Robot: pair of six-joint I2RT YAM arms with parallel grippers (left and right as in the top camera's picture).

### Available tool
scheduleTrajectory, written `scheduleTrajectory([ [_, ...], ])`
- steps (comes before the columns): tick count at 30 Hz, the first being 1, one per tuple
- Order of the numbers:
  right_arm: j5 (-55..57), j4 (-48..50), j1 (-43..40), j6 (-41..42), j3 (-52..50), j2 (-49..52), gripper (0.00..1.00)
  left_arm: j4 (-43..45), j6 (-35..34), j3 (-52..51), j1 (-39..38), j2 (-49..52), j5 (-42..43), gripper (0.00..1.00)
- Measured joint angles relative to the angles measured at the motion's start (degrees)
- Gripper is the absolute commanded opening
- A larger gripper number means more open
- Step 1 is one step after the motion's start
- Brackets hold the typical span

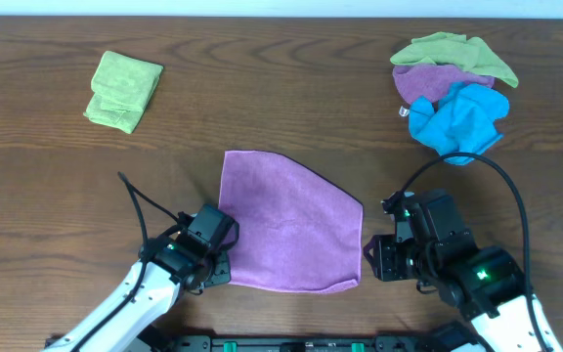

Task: Fold the cloth
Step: 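Grasp the purple cloth's near-left corner with the left gripper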

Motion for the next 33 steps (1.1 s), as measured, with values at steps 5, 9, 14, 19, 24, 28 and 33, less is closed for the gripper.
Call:
scheduleTrajectory([
  [5, 0.0, 0.0, 0.0, 0.0, 0.0, 0.0, 0.40, 0.8, -1.4, 0.0, 0.0, 1.4, 0.5, 0.39],
  [9, 0.0, 0.0, 0.0, 0.0, 0.0, 0.0, 0.40, 1.8, -2.5, 0.0, 0.0, 3.0, 0.5, 0.35],
  [14, 0.0, 0.0, 0.0, 0.0, 0.0, 0.0, 0.40, 3.1, -3.0, 0.0, -0.1, 4.5, 0.5, 0.35],
  [19, 0.0, 0.0, 0.0, 0.0, 0.0, 0.0, 0.40, 3.1, -4.0, 0.0, -0.1, 6.1, 1.3, 0.35],
  [24, 0.0, 0.0, 0.0, 0.0, 0.0, 0.0, 0.40, 3.1, -4.2, 0.2, -0.2, 7.5, 3.6, 0.34],
  [28, 0.0, 0.0, 0.0, 0.0, 0.0, 0.0, 0.40, 3.1, -4.5, 0.4, -0.2, 7.9, 3.7, 0.24],
  [33, 0.1, 0.0, 0.0, 0.0, 0.0, 0.0, 0.39, 3.0, -5.6, 1.3, -0.2, 9.7, 3.7, 0.06],
])
